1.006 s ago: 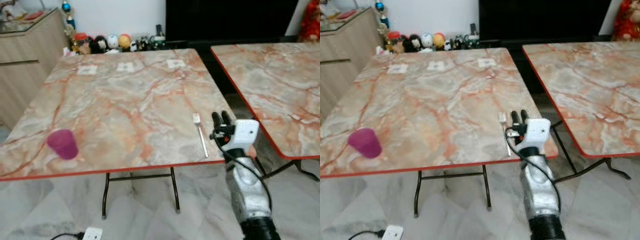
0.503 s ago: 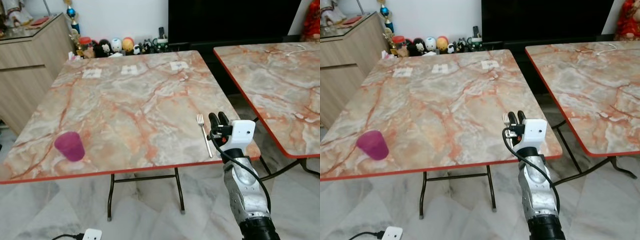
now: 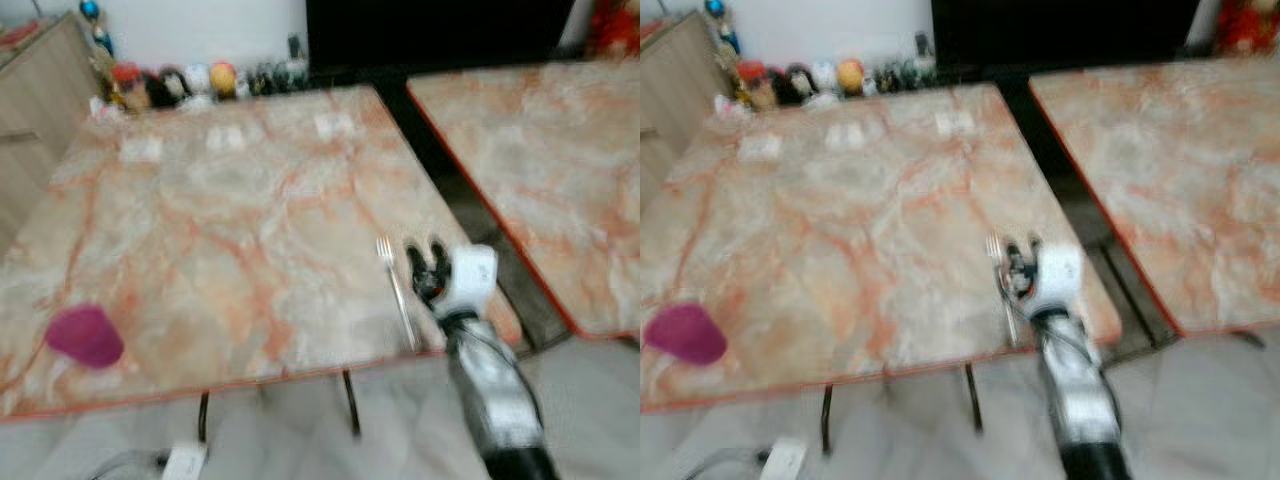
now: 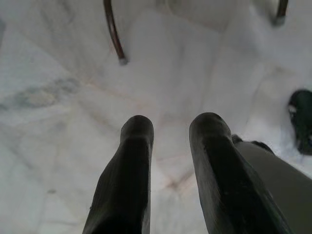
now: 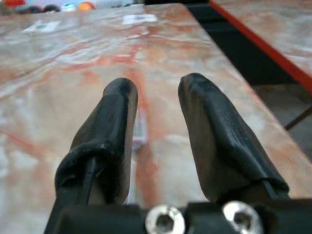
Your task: Setting the table
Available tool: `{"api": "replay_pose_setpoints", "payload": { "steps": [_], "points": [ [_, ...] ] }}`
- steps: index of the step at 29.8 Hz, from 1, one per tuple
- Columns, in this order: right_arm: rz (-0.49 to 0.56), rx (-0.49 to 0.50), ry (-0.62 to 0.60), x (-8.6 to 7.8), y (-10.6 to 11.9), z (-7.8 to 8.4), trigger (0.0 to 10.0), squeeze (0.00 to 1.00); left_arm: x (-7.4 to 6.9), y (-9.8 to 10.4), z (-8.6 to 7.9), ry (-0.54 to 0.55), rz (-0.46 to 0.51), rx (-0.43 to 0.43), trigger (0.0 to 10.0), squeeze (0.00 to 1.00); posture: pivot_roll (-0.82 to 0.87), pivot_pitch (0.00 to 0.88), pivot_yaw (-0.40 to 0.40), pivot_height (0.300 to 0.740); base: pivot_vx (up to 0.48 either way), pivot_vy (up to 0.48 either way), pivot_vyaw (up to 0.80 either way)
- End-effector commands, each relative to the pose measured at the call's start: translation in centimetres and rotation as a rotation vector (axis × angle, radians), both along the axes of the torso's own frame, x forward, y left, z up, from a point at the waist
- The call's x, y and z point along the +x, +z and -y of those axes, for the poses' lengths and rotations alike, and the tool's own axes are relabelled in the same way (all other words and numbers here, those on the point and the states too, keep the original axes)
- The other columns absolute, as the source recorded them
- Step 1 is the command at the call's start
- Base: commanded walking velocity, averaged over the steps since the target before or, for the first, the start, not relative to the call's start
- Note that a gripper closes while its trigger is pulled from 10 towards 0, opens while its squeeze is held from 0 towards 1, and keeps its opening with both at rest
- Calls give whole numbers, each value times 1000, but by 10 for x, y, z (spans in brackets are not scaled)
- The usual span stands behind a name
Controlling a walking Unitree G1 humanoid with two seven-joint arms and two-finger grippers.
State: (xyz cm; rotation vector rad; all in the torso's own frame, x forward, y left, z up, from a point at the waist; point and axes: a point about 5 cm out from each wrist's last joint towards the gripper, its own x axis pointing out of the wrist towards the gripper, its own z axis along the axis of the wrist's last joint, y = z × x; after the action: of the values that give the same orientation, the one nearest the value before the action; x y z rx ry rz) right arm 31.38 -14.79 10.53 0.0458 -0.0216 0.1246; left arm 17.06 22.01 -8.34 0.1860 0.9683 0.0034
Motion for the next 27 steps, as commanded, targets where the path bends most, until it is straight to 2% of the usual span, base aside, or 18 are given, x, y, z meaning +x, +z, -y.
{"api": "replay_pose_setpoints", "payload": {
  "steps": [1,8,11,16,23,27],
  "points": [
    [-21,3,32,1,-2,-15,10000,0,-17,-5,-10,23,-54,15,10000,0,-133,28,54,740,0,0,0],
    [-131,41,-3,7,-12,-18,10000,0,-16,-5,-11,21,-53,14,10000,0,-133,28,54,740,0,0,0],
    [-230,73,-88,16,-19,-16,10000,0,-15,-4,-11,21,-52,14,10000,0,-133,27,57,740,0,0,0],
    [-268,93,-132,22,-18,-15,10000,0,-15,-4,-12,29,-49,14,10000,0,-121,26,51,740,0,0,0],
    [-338,64,-160,25,-26,-10,10000,0,-16,-5,-11,29,-55,10,10000,0,-122,31,55,740,0,0,0],
    [-363,72,-206,27,-28,0,10000,0,-17,-5,-11,28,-56,9,10000,0,-123,34,55,740,0,0,0]
  ]
}}
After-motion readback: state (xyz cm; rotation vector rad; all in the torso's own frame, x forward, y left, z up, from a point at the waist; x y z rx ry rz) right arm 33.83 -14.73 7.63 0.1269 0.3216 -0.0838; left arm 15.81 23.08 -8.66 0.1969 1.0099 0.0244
